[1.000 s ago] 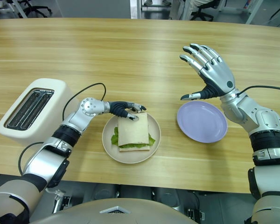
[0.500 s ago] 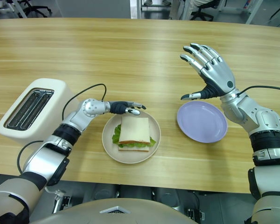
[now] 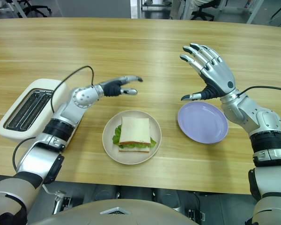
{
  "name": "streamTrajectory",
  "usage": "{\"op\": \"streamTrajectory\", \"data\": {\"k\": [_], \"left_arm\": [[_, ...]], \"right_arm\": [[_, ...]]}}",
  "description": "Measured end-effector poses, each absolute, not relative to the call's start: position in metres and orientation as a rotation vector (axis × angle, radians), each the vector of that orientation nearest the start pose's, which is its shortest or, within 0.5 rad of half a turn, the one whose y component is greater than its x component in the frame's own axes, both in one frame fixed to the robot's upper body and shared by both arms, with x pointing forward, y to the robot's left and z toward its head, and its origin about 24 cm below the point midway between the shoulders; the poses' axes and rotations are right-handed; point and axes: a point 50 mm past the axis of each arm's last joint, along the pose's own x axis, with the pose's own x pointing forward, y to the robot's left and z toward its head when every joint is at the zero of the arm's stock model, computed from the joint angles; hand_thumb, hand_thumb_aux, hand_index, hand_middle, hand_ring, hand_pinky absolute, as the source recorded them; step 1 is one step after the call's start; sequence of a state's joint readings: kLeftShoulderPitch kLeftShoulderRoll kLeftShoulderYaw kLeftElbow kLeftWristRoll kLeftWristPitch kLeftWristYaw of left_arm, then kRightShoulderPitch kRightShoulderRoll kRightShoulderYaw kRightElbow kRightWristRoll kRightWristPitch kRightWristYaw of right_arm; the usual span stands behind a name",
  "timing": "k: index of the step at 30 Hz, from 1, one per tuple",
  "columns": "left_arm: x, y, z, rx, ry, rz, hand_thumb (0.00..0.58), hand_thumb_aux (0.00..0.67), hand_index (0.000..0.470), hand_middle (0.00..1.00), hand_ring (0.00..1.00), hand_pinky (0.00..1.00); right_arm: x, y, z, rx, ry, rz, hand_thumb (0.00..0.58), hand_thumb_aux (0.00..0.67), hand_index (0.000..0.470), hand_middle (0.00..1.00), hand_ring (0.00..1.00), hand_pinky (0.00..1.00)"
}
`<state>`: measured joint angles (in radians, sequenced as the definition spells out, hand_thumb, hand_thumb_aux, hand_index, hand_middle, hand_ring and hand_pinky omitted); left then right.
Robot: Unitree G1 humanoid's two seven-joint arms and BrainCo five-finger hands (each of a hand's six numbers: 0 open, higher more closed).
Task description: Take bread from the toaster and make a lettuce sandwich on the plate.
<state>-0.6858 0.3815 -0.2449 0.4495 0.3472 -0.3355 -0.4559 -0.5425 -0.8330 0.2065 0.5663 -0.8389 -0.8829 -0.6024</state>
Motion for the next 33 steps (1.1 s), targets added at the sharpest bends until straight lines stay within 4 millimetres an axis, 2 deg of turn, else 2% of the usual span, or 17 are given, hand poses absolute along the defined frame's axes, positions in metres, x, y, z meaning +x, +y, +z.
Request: {"op": "streamTrajectory", "data": {"k": [3,8,9,10,11,12,13,14,17,20,23,26,28,33], "left_arm": [[0.342,0.129,0.160,0.876,-0.420,-0.606,0.000,0.000,0.000,0.00,0.00,0.00],[0.314,0.153,0.183,0.796,-0.530,-0.460,0.000,0.000,0.000,0.00,0.00,0.00],[0.306,0.159,0.187,0.792,-0.547,-0.436,0.476,0.386,0.265,0.89,0.89,0.89],[0.300,0.162,0.189,0.786,-0.559,-0.427,0.577,0.623,0.428,1.00,1.00,1.00],[0.290,0.166,0.189,0.772,-0.563,-0.422,0.580,0.670,0.460,1.00,1.00,1.00],[0.281,0.170,0.186,0.760,-0.557,-0.427,0.580,0.670,0.460,1.00,1.00,1.00],[0.273,0.173,0.183,0.753,-0.541,-0.444,0.580,0.670,0.460,1.00,1.00,1.00],[0.267,0.176,0.180,0.750,-0.524,-0.458,0.580,0.670,0.460,1.00,1.00,1.00],[0.237,0.195,0.164,0.735,-0.412,-0.588,0.580,0.670,0.460,1.00,1.00,1.00],[0.222,0.211,0.153,0.703,-0.319,-0.651,0.580,0.670,0.460,1.00,1.00,1.00],[0.209,0.220,0.148,0.694,-0.259,-0.709,0.580,0.670,0.460,1.00,1.00,1.00],[0.186,0.227,0.122,0.715,-0.097,-0.860,0.580,0.670,0.460,1.00,1.00,1.00],[0.179,0.228,0.111,0.706,-0.041,-0.912,0.580,0.670,0.460,1.00,1.00,1.00],[0.175,0.229,0.102,0.726,0.005,-0.972,0.580,0.670,0.460,1.00,1.00,1.00]], "right_arm": [[0.303,-0.230,0.159,-1.285,-0.976,0.204,0.000,0.000,0.000,0.00,0.00,0.00],[0.300,-0.220,0.159,-1.227,-0.985,0.264,0.000,0.000,0.000,0.00,0.00,0.00],[0.300,-0.218,0.158,-1.216,-0.979,0.281,0.304,0.208,0.143,0.00,0.00,0.00],[0.299,-0.217,0.157,-1.210,-0.973,0.293,0.547,0.510,0.350,0.00,0.00,0.00],[0.299,-0.214,0.155,-1.199,-0.960,0.320,0.580,0.670,0.460,0.00,0.00,0.00],[0.298,-0.212,0.152,-1.179,-0.950,0.347,0.580,0.670,0.460,0.35,0.35,0.35],[0.296,-0.209,0.148,-1.166,-0.933,0.384,0.580,0.670,0.460,0.82,0.82,0.82],[0.296,-0.205,0.146,-1.154,-0.922,0.416,0.580,0.670,0.460,1.00,1.00,1.00],[0.285,-0.185,0.132,-1.062,-0.873,0.588,0.580,0.670,0.460,1.00,1.00,1.00],[0.272,-0.174,0.110,-1.018,-0.756,0.751,0.580,0.670,0.460,1.00,1.00,1.00],[0.263,-0.167,0.105,-0.981,-0.686,0.859,0.580,0.670,0.460,1.00,1.00,1.00],[0.244,-0.171,0.091,-0.925,-0.492,1.031,0.580,0.670,0.460,1.00,1.00,1.00],[0.235,-0.173,0.081,-0.873,-0.360,1.119,0.580,0.670,0.460,1.00,1.00,1.00],[0.220,-0.175,0.071,-0.797,-0.178,1.272,0.580,0.670,0.460,1.00,1.00,1.00]]}}
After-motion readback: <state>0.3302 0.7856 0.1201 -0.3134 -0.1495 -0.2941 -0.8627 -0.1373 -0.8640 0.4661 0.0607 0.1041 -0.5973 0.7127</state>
